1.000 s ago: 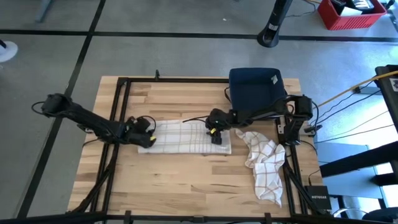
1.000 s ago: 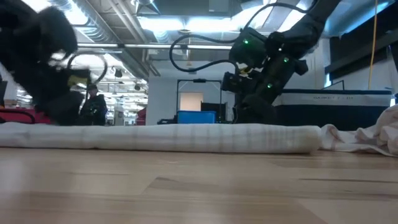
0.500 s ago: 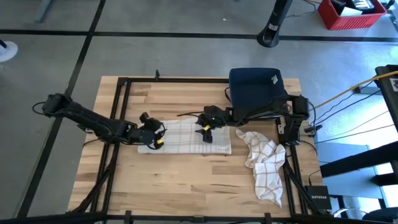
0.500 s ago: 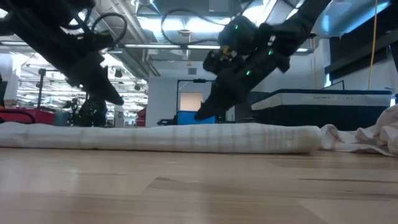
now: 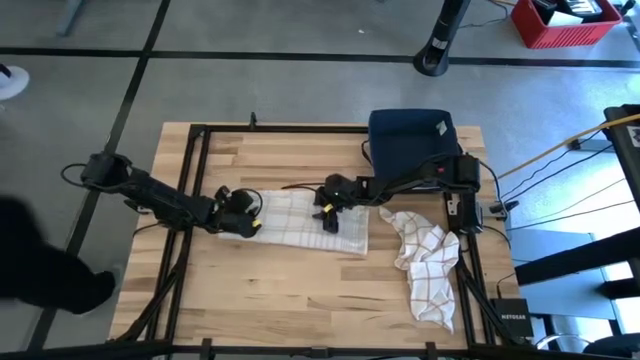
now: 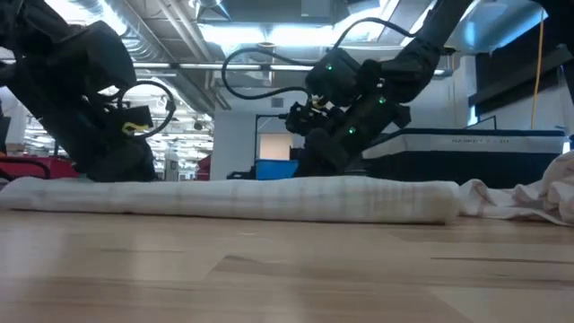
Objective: Fold towel
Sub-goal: Fold the white patterned towel
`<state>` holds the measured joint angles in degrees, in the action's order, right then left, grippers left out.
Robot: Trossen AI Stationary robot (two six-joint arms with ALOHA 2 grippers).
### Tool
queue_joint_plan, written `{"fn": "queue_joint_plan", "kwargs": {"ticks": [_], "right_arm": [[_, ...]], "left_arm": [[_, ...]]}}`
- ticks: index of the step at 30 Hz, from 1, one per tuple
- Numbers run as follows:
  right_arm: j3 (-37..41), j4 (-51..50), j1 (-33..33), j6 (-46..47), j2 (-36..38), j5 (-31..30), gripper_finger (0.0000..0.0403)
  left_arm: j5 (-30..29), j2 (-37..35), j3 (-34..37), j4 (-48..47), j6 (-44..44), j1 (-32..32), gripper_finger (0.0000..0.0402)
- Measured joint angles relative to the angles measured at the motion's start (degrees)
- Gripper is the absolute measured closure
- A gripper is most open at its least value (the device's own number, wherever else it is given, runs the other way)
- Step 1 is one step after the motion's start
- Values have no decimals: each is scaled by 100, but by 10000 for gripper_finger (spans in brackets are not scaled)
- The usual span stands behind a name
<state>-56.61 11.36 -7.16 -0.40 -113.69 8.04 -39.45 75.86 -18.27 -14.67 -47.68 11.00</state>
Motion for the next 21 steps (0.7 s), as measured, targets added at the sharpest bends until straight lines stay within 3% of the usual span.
{"fn": "queue_joint_plan", "kwargs": {"ticks": [6, 12, 16, 18, 21], "right_arm": [[-239, -363, 2, 35, 191, -57, 194], [-649, -1084, 13, 168, 571, 198, 194], [-613, -1580, 231, 330, 589, 1076, 194], [-544, -1745, 457, 352, 594, 1085, 194], [-351, -1802, 802, 403, 579, 632, 194]], "left_arm": [[312, -444, -508, -271, 940, -8, 235], [275, -735, -872, 479, 1939, -8, 235], [1388, -698, -880, 705, 2242, -23, 235], [1957, -674, -799, 716, 2240, -23, 235], [2335, -632, -611, 748, 2091, -23, 235]]}}
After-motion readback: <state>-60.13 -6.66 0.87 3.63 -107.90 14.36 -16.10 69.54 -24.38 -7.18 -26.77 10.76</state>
